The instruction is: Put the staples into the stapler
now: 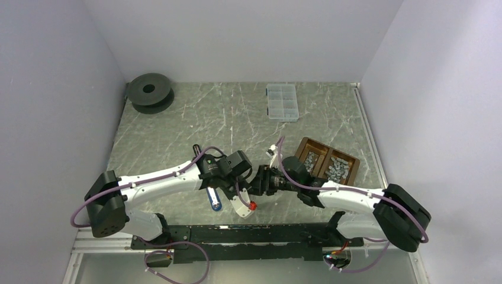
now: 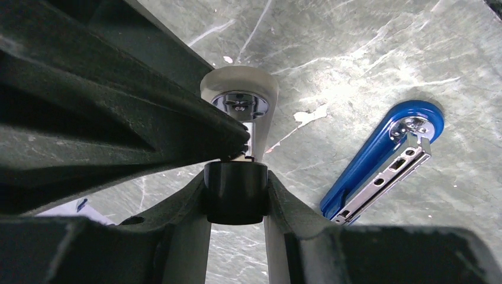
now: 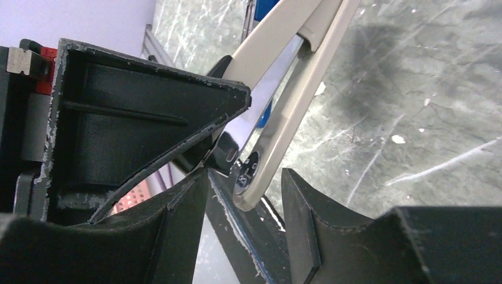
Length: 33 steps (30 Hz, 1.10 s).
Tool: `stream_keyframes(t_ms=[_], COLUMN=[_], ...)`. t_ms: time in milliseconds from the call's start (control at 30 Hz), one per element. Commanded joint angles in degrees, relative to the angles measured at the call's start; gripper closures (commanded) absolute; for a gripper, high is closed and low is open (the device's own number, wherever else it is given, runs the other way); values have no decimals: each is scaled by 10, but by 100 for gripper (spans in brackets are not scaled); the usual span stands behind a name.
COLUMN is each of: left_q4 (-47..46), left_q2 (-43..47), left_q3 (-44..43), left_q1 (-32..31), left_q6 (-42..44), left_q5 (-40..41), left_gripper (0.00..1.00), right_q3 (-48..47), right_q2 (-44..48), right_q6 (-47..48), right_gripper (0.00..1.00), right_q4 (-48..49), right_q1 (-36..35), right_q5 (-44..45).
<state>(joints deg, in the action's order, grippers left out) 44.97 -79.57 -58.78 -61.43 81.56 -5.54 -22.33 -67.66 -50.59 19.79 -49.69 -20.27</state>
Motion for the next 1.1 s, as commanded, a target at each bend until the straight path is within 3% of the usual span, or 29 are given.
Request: stream_keyframes(t_ms=[0,233,767,867,1067], left_q4=[-37,-44,-34,-31,-30], left_q2=[16,17,15,13,24], left_q3=[-22,-31,-47,-51,-41], left_q1=[-9,-11,-21,-28,-31], left_q6=[-10,-15,-30,-37,-37], left_q5=[10,15,12,9,5], left_gripper=[100,100,100,100,100], right_q3=[-12,9,8,6,39], right_q2=[-27,-92,-126,-136,-122], right_q6=[-13,-42,-57,-65,-71], right_gripper=[51,62,65,73,100], right_q4=[89,169,218,239,245], right_q1=[6,10,24,24,28], right_q5=[-34,-70,-74,-79,-80])
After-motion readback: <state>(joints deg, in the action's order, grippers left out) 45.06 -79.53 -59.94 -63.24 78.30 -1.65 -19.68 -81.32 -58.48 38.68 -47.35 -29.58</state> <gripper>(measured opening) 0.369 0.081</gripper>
